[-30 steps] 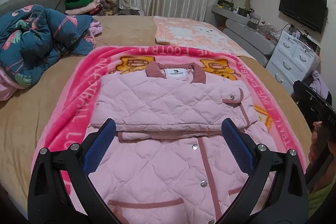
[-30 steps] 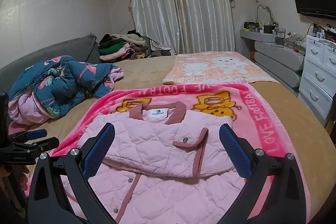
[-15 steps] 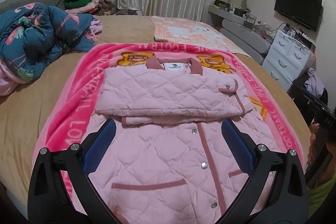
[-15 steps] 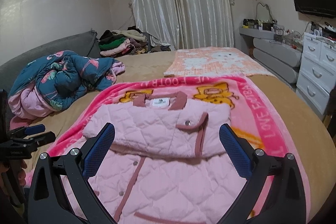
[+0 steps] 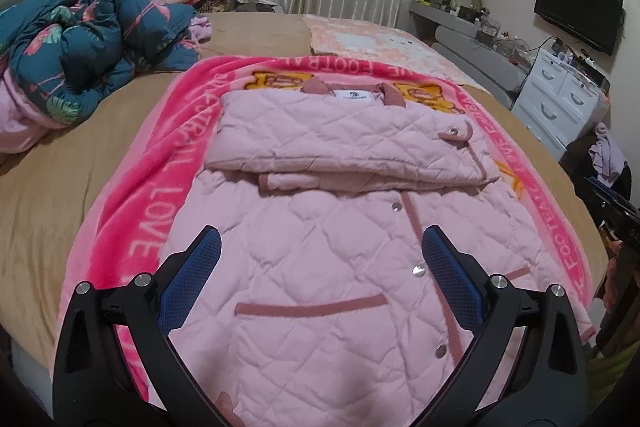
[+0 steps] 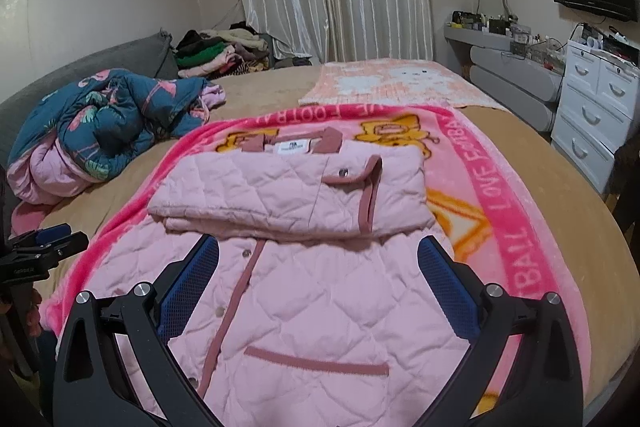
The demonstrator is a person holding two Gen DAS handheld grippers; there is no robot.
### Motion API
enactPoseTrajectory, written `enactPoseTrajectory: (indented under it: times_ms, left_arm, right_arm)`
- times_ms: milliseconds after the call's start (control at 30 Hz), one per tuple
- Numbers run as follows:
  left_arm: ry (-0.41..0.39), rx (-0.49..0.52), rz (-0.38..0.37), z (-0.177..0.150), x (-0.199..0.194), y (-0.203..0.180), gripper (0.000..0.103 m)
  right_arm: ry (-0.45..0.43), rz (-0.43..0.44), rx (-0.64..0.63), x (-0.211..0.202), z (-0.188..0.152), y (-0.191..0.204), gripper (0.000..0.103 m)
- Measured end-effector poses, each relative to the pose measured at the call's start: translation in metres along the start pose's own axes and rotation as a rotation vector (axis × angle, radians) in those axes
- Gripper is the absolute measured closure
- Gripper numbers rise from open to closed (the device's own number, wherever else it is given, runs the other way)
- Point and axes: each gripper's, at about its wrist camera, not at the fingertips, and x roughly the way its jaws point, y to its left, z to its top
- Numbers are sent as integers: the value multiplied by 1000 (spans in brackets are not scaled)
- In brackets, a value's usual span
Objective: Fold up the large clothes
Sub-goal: 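Open the right tool and move both open tools back toward the jacket hem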
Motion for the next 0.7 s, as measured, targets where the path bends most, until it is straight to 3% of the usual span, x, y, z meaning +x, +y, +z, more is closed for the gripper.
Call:
enactPoseTrajectory:
  times_ms: [700]
  left_arm:
    - [56,-10,34,-61,-10,30,9]
  right_arm:
    - [95,39,-65,-13,-49,24,4]
